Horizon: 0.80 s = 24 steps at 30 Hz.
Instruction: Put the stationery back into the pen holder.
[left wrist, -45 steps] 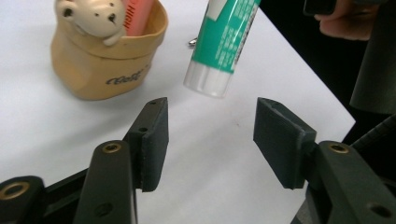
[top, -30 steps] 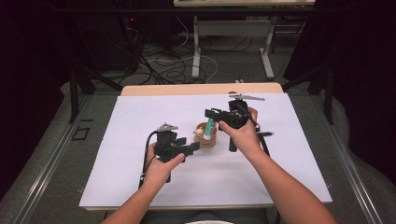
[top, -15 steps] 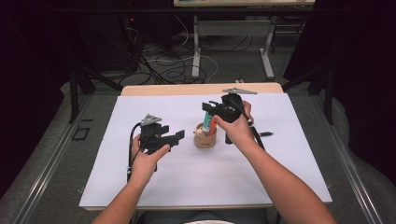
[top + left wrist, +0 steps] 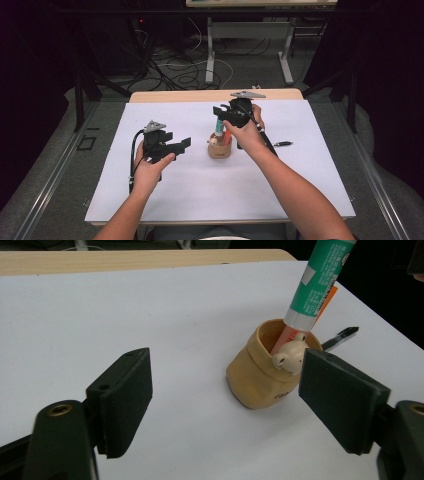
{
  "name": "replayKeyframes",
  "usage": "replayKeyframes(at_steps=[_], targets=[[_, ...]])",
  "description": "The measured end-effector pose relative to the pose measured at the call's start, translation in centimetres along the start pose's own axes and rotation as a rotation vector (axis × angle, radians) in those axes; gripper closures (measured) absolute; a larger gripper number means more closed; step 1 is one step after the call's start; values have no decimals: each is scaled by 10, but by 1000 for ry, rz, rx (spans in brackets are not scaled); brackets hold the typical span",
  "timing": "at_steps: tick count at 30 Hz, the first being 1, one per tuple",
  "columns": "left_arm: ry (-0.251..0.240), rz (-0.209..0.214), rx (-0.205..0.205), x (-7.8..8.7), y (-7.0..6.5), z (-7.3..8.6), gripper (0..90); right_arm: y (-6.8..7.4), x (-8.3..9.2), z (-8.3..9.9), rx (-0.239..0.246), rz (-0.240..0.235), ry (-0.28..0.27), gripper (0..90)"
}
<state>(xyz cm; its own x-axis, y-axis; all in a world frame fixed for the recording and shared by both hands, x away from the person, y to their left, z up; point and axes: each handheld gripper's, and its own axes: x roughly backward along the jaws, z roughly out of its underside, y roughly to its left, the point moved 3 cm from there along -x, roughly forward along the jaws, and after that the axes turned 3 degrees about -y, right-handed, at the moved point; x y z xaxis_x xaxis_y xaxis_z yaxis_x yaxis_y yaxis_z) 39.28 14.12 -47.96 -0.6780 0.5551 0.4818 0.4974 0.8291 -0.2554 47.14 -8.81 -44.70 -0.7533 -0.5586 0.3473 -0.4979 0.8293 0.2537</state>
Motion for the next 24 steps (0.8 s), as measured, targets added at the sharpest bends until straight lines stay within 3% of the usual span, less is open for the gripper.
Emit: replayKeyframes(at_steps=[7,18,24], targets=[[9,7,44,-3,4,3,170,4,-8,6,61,14,12,652],[5,-9,52,-3,9,5,169,15,-19,20,143,17,30,652],[5,-9,52,-4,9,5,169,17,-22,26,162,25,61,652]])
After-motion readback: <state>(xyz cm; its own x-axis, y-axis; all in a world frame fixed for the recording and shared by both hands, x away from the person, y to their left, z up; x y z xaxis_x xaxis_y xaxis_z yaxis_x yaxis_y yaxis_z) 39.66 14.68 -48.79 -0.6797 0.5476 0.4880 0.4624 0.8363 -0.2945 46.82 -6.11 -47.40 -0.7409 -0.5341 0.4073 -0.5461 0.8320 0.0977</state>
